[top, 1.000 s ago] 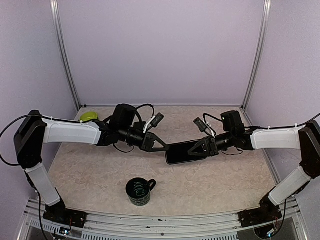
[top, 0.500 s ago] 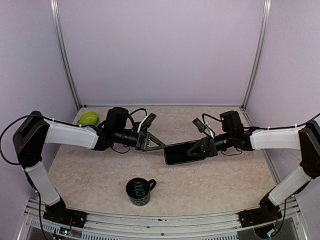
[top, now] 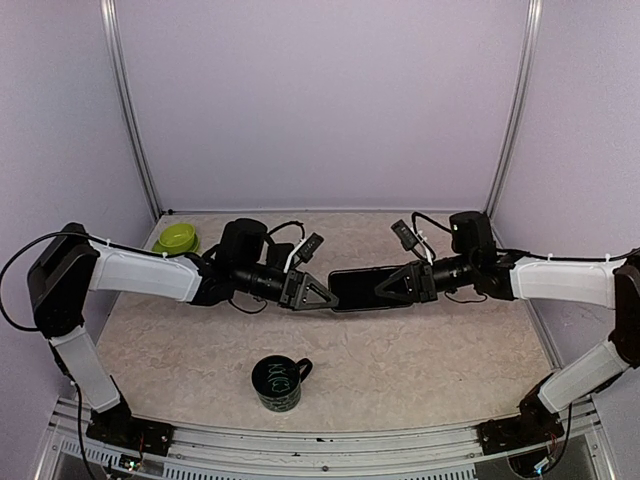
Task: Put the phone into the phone case
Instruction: Press the corner of the phone case at the top left corner of the phone case, then press the corner of the phone case at the bottom left corner of the phone case.
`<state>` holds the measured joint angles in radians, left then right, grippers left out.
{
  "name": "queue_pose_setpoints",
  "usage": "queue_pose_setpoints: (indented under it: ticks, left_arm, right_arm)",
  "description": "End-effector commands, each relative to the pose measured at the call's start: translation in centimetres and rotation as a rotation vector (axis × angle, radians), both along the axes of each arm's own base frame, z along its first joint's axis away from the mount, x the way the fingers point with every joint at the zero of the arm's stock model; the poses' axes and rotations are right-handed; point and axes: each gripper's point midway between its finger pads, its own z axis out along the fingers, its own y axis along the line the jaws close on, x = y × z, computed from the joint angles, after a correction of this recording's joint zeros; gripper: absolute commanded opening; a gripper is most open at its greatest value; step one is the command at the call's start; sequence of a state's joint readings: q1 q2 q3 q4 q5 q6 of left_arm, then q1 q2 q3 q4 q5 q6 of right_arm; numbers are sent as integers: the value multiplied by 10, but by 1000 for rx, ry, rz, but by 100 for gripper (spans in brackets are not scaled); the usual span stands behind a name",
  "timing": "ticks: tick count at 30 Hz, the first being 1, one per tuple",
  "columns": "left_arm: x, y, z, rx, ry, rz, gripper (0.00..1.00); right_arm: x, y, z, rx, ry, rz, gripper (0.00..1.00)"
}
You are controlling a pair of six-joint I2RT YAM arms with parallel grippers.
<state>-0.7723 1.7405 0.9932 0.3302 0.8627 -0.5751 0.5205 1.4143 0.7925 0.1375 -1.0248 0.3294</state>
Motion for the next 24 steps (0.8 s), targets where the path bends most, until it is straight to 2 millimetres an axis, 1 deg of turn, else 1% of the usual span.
queue_pose_setpoints:
  ticks: [1, 5, 7, 8, 12, 15, 20, 23, 24]
  left_arm:
    - [3, -8, 11, -25, -40, 2, 39]
    - [3, -14, 14, -42, -33, -3, 34]
    - [3, -17, 13, -42, -28, -5, 29]
    - [3, -19, 13, -43, -24, -9, 25]
    - [1, -22, 10, -51, 7, -19, 0]
    - [-2, -22, 7, -64, 34, -32, 0]
    - [-4, -20, 10, -87, 50, -45, 1]
    - [-2, -17, 12, -90, 47, -45, 14]
    - [-1, -17, 13, -93, 45, -46, 17]
  right_arm:
    - [9, 2, 38, 78, -98, -18, 0]
    - [10, 2, 36, 73, -101, -30, 0]
    - [10, 2, 36, 68, -115, -41, 0]
    - [10, 2, 35, 65, -127, -44, 0]
    - [13, -1, 33, 40, -207, -87, 0]
    - [13, -6, 32, 23, -269, -107, 0]
    - [10, -10, 32, 8, -331, -111, 0]
    - [7, -10, 31, 3, -322, -88, 0]
    - [5, -9, 31, 7, -314, -71, 0]
